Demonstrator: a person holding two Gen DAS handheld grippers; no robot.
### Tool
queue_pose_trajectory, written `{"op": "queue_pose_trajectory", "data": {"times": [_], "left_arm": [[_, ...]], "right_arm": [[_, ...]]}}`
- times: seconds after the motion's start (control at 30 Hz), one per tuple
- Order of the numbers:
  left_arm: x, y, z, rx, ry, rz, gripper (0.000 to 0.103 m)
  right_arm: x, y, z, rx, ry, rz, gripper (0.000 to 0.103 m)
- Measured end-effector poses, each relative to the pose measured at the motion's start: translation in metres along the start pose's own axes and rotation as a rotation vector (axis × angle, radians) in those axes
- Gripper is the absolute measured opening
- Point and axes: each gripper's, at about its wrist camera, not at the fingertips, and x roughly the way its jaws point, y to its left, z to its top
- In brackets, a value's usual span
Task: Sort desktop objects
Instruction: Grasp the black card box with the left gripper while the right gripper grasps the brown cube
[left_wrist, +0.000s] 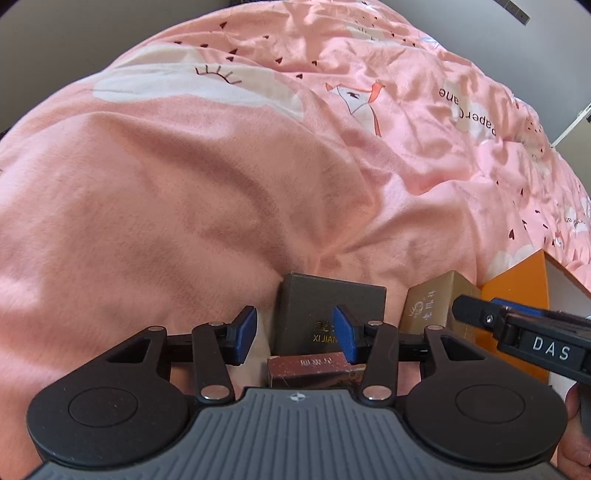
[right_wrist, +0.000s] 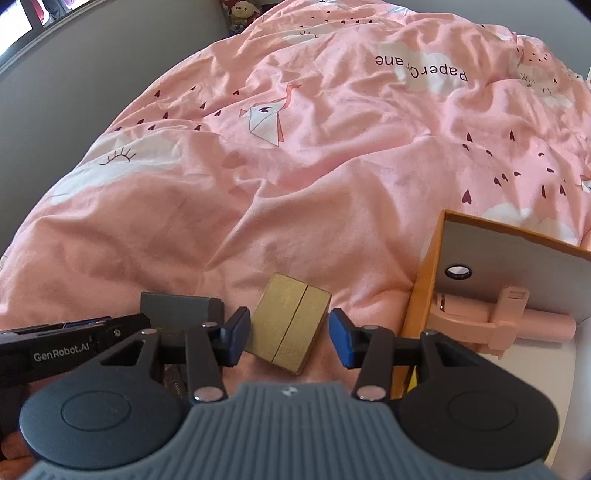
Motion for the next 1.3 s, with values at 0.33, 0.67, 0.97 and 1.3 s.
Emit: {"op": "queue_pose_trajectory", "data": {"times": [0.33, 0.67, 0.97, 1.3], "left_arm": [[0.031, -0.003, 0.003, 0.022, 0.055, -0.074, 0.073], [0.048, -0.012, -0.002, 0.084, 0.062, -0.106, 0.083], [0.019, 0.002, -0.008, 0.069, 0.030, -0.182, 0.058], [0.000, -0.003, -0.015, 0.137, 0.005, -0.268, 0.042]], "right_arm": [[0.018, 0.017, 0.015, -0.107, 0.010, -0.100, 0.053], [0.024, 0.017, 0.016, -0.089, 0.072, -0.076, 0.052], [0.023, 0.017, 0.011, -0.053, 0.093, -0.019, 0.051], [0.020, 0.011, 0.010, -0.060, 0.101, -0.019, 0.050]]}}
